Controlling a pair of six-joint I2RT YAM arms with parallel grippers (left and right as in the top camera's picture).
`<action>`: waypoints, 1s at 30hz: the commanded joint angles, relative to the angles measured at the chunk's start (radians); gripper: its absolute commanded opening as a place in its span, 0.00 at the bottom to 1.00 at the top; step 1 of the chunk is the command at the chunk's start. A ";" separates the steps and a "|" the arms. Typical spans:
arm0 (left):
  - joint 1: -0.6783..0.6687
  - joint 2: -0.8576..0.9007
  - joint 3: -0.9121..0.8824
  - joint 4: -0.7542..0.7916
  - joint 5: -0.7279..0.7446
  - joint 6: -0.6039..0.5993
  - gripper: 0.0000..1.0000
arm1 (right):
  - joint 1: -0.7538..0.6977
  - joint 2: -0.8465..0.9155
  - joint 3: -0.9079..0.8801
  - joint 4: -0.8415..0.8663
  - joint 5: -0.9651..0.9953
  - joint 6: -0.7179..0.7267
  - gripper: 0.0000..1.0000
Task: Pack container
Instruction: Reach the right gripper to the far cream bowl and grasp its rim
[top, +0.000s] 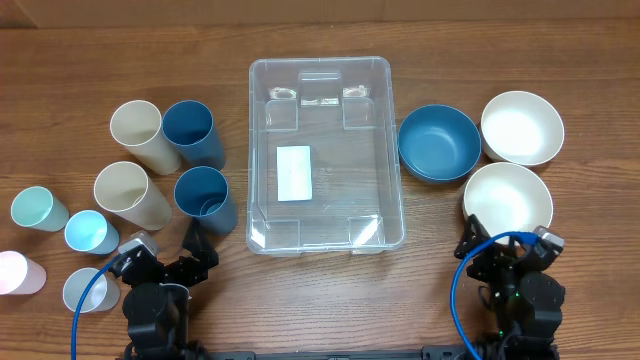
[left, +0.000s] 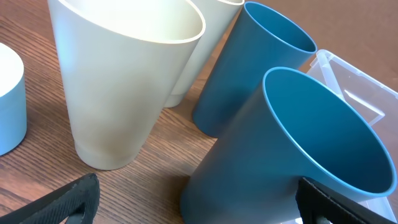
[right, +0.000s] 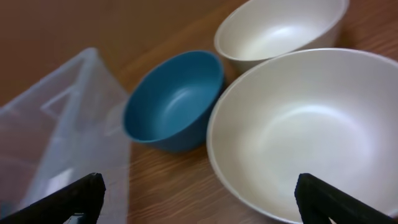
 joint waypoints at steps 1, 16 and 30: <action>-0.009 -0.012 -0.005 0.003 0.009 -0.017 1.00 | -0.003 -0.007 -0.006 0.093 -0.270 0.065 1.00; -0.009 -0.012 -0.005 0.004 0.009 -0.017 1.00 | -0.003 0.662 0.827 -0.285 0.012 -0.011 1.00; -0.009 -0.012 -0.005 0.004 0.009 -0.017 1.00 | -0.376 1.559 1.041 -0.099 -0.015 0.061 1.00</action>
